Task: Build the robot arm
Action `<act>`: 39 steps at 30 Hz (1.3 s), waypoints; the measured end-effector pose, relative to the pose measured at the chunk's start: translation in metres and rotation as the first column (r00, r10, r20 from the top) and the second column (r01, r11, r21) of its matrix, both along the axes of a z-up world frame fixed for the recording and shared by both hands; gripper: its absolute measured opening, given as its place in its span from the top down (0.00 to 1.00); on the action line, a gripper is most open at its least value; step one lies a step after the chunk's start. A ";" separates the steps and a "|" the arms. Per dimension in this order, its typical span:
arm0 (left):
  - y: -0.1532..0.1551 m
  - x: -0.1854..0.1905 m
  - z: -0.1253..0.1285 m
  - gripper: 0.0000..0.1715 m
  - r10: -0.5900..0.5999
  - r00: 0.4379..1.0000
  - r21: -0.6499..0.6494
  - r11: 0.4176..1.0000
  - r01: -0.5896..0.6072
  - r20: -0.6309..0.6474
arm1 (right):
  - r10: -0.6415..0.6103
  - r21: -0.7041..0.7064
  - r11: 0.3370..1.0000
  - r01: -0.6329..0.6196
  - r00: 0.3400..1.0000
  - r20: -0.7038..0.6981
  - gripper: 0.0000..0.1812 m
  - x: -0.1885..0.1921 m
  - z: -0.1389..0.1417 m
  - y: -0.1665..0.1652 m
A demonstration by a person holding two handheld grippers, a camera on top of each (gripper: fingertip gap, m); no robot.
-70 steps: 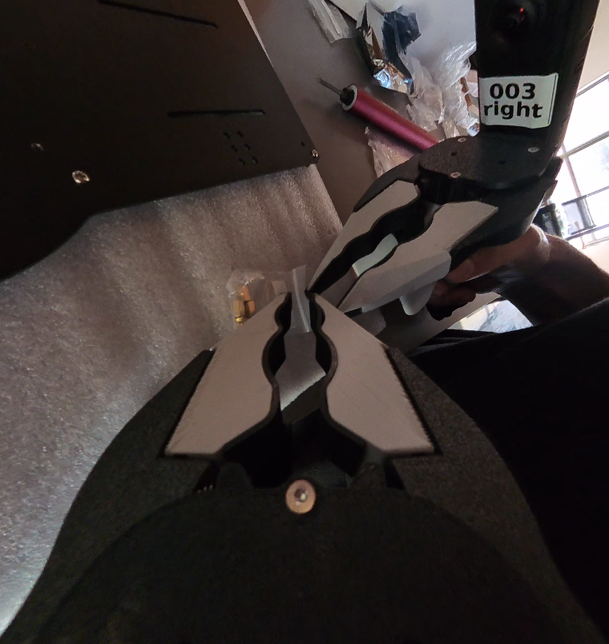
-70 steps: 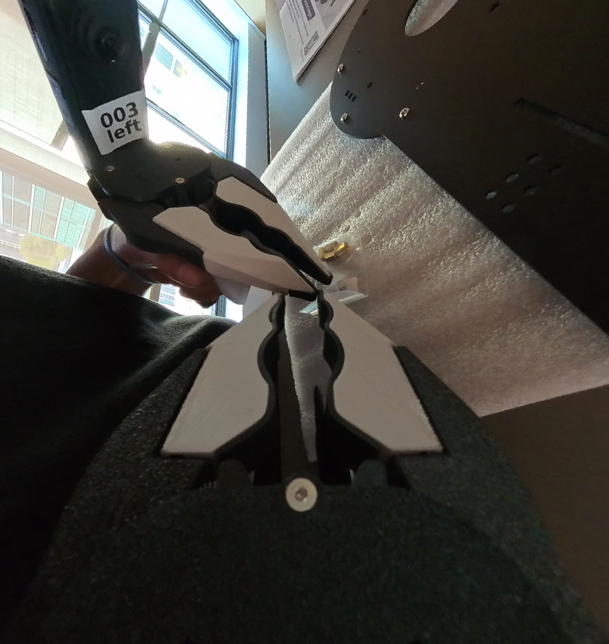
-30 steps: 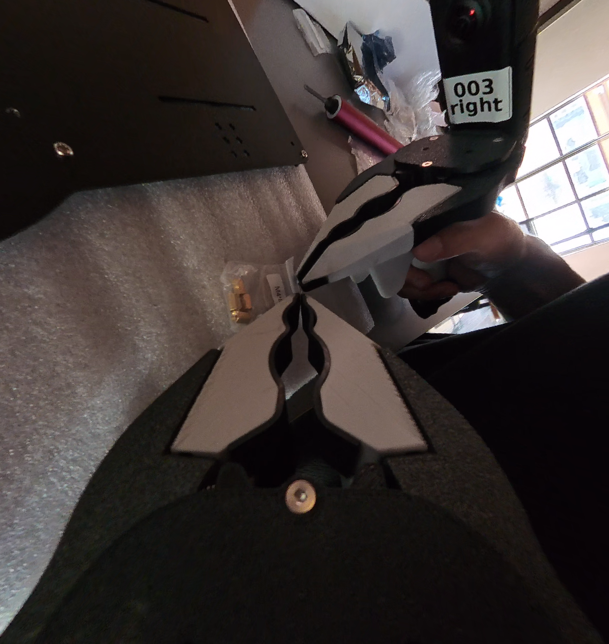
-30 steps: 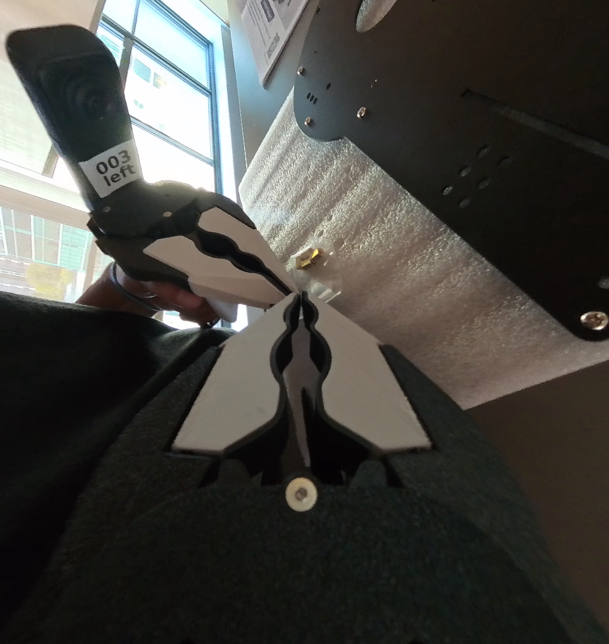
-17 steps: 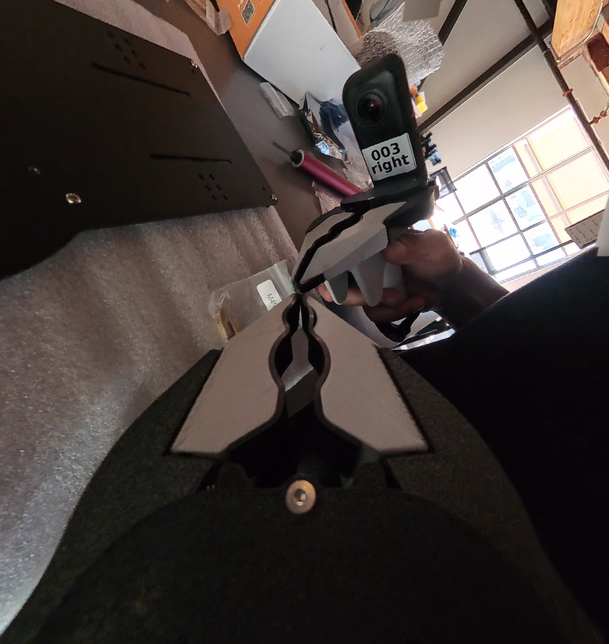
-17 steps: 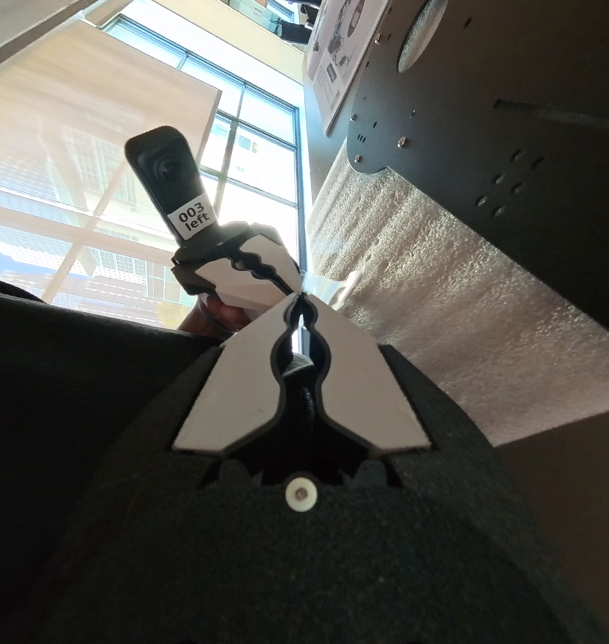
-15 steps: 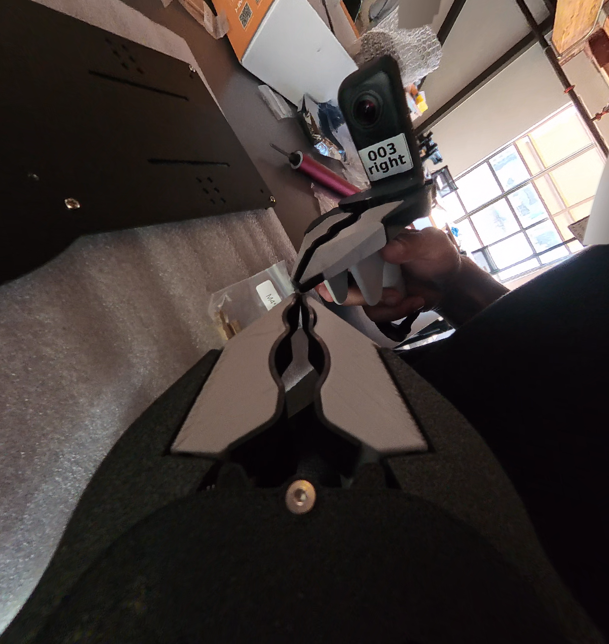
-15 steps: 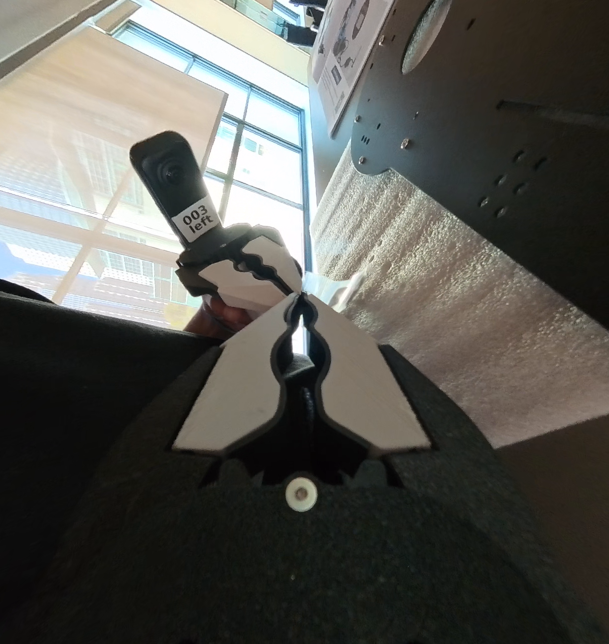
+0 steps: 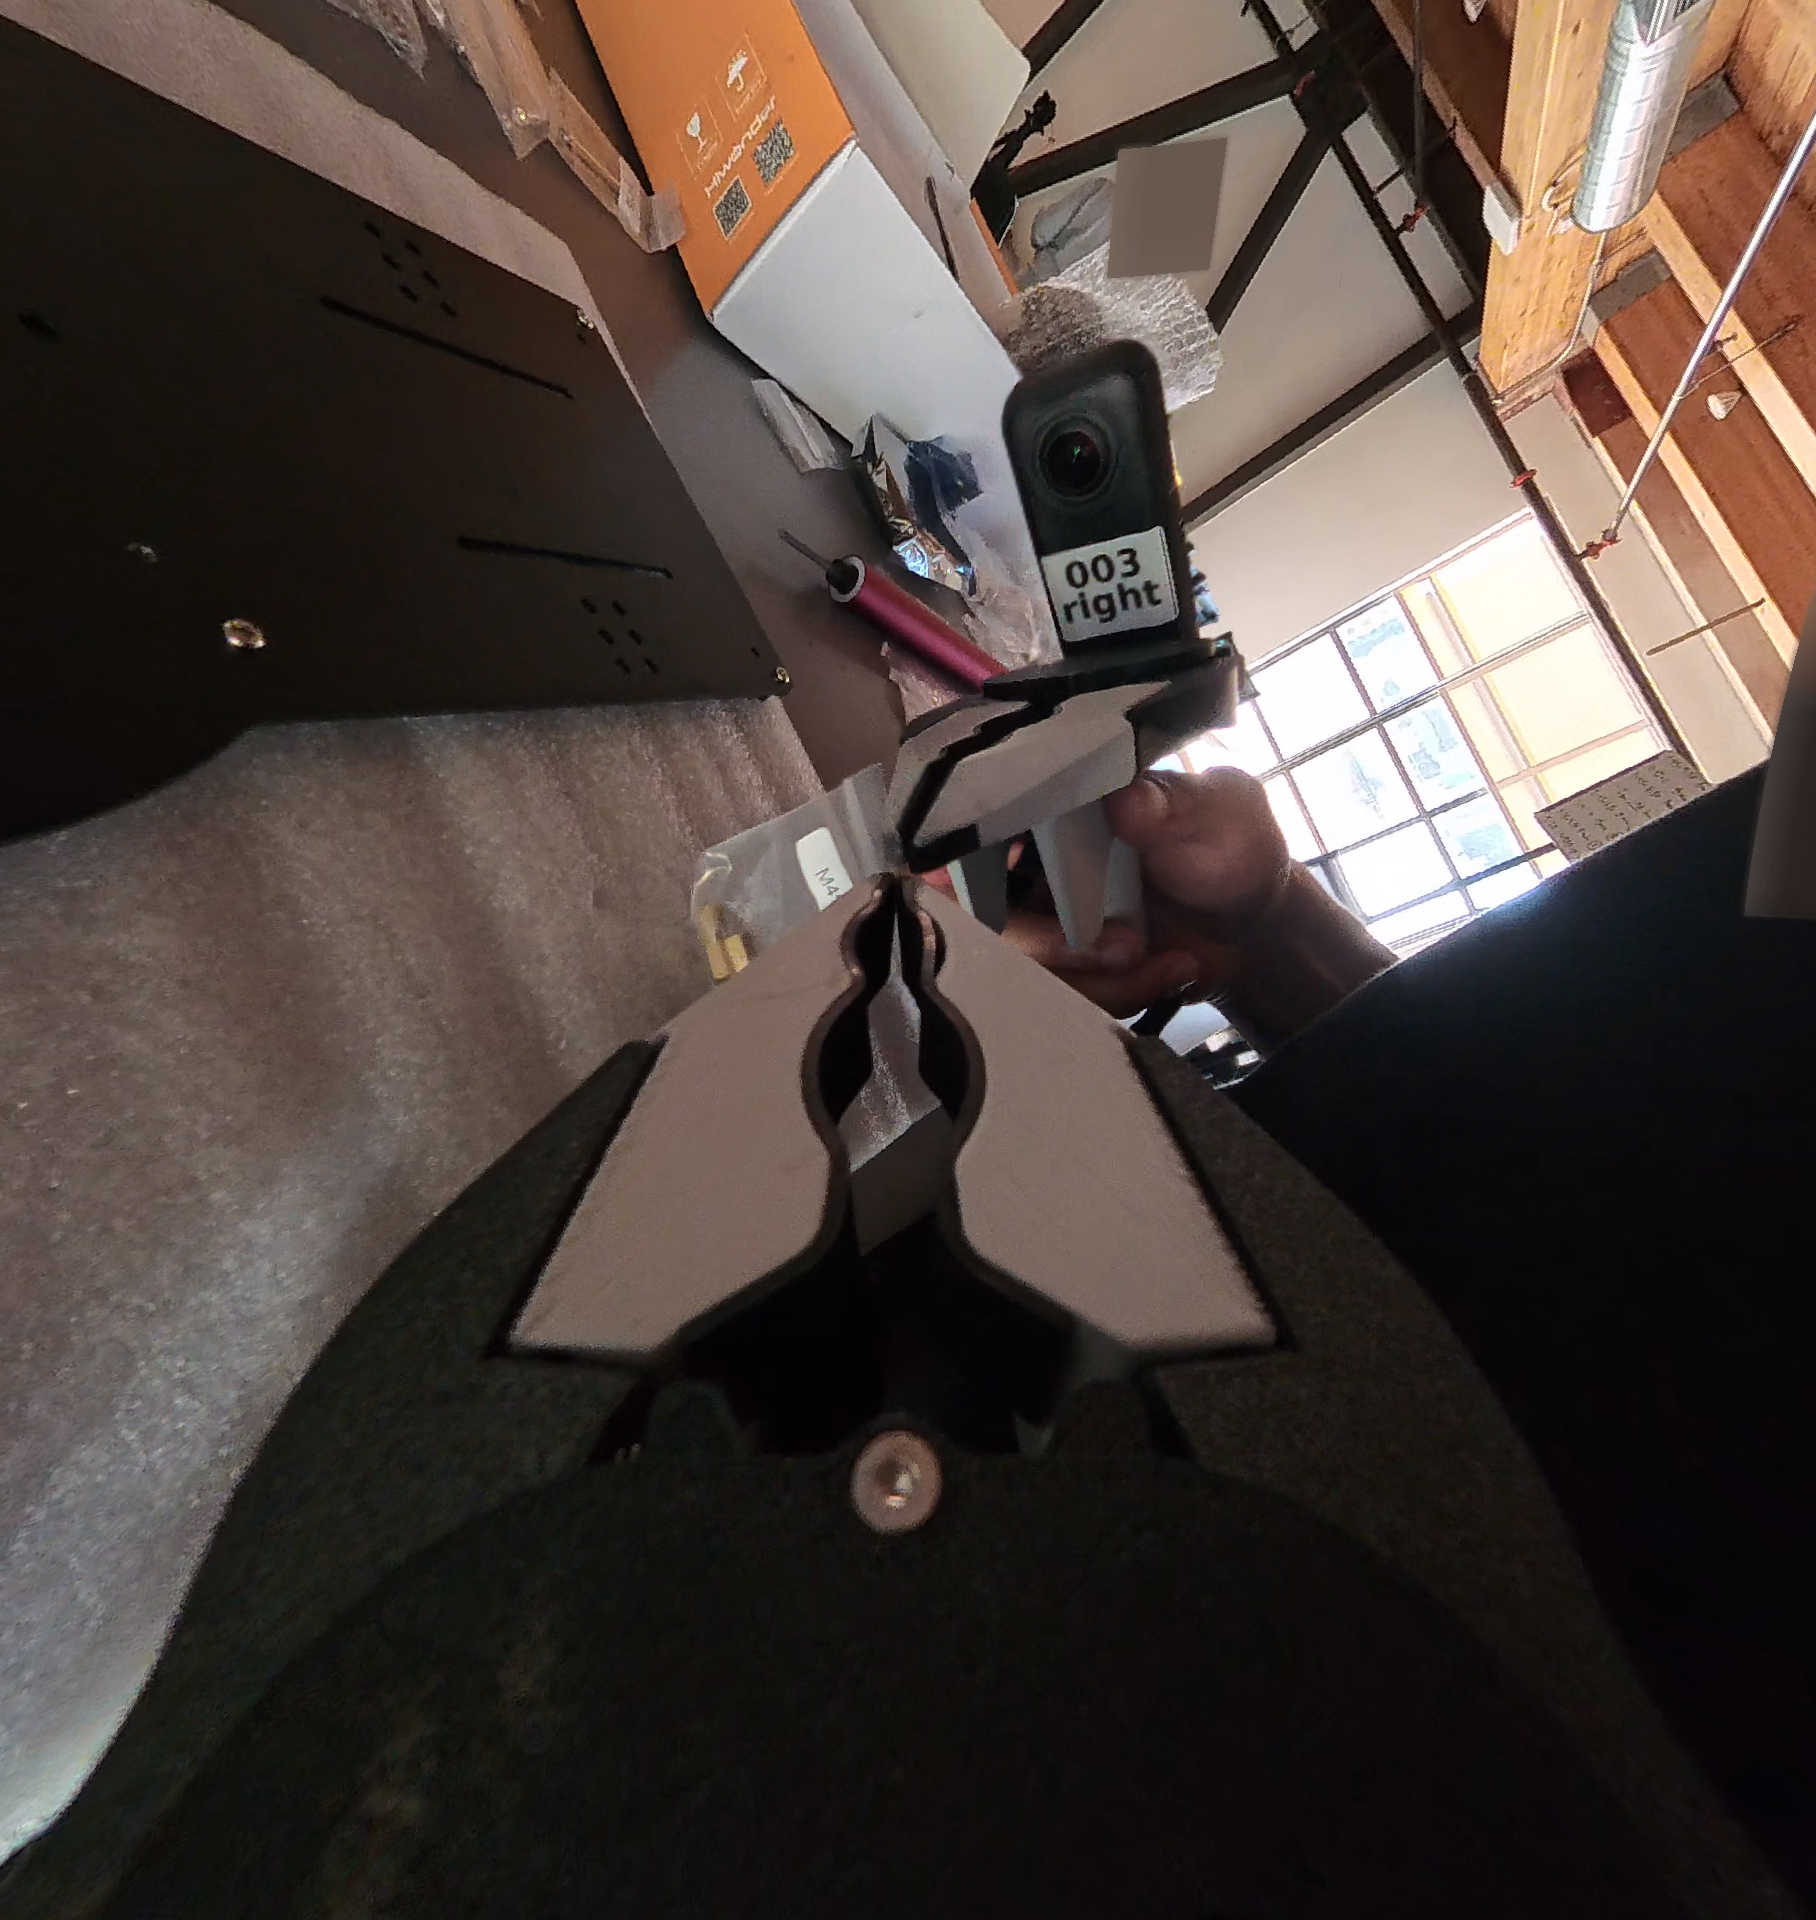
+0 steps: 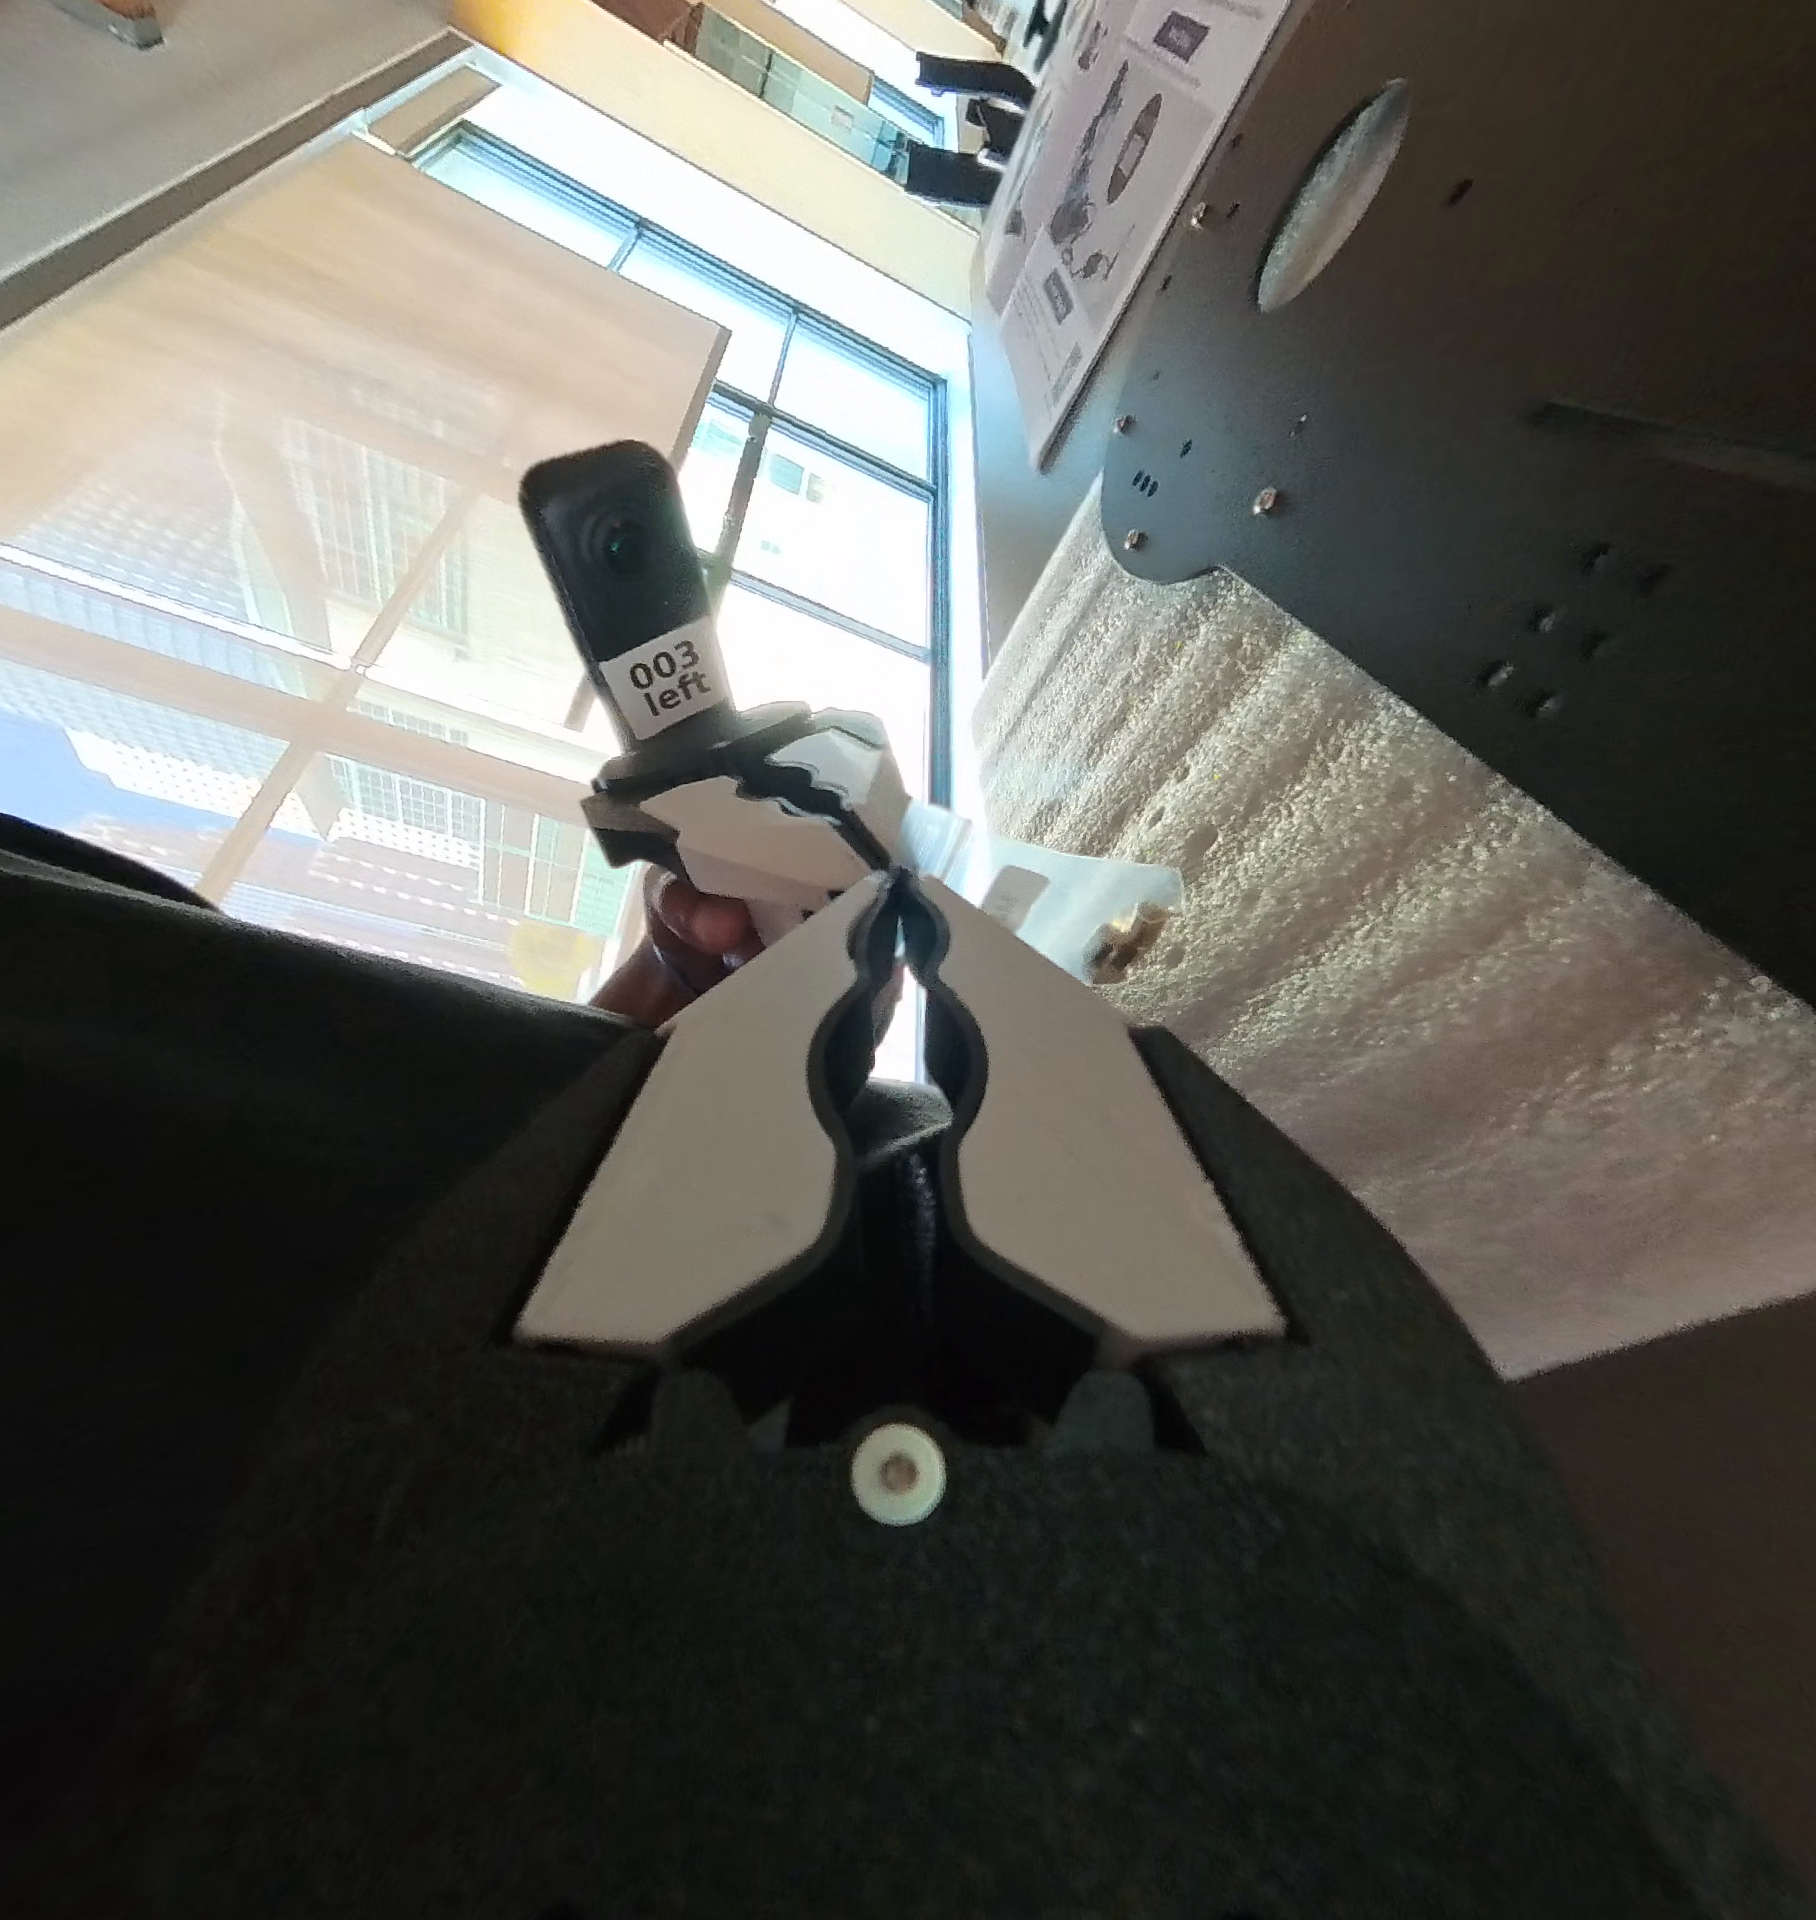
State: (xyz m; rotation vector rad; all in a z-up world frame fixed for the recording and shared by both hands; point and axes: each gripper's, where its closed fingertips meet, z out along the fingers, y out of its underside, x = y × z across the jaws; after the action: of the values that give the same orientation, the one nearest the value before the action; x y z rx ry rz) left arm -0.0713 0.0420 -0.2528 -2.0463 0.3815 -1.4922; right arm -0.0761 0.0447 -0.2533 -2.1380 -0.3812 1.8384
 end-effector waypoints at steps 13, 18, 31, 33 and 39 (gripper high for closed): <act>-0.002 0.004 0.004 1.00 -0.011 0.999 0.052 0.999 0.014 -0.041 | -0.011 -0.112 0.994 -0.003 0.993 -0.116 0.99 0.000 0.004 0.000; -0.002 0.005 0.004 1.00 -0.013 0.998 0.063 0.998 0.016 -0.059 | -0.009 -0.096 0.995 -0.002 0.994 -0.113 1.00 0.002 0.003 0.000; 0.003 0.001 0.006 1.00 0.018 1.000 0.027 0.999 -0.018 -0.015 | 0.007 -0.069 0.998 -0.014 0.995 -0.098 0.99 -0.001 0.007 0.003; 0.004 0.001 0.005 1.00 0.019 0.999 0.041 0.999 -0.017 -0.039 | 0.002 -0.074 0.997 -0.009 0.995 -0.098 0.97 -0.001 0.007 0.004; 0.005 0.002 -0.002 1.00 0.024 0.983 0.131 0.991 -0.001 -0.179 | -0.005 -0.097 0.995 -0.002 0.997 -0.075 0.98 -0.001 0.000 0.006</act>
State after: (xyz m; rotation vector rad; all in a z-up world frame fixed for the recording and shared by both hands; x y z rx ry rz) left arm -0.0693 0.0472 -0.2552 -2.0811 0.5225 -1.2436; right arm -0.0775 0.0509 -0.2534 -2.1226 -0.2781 1.9681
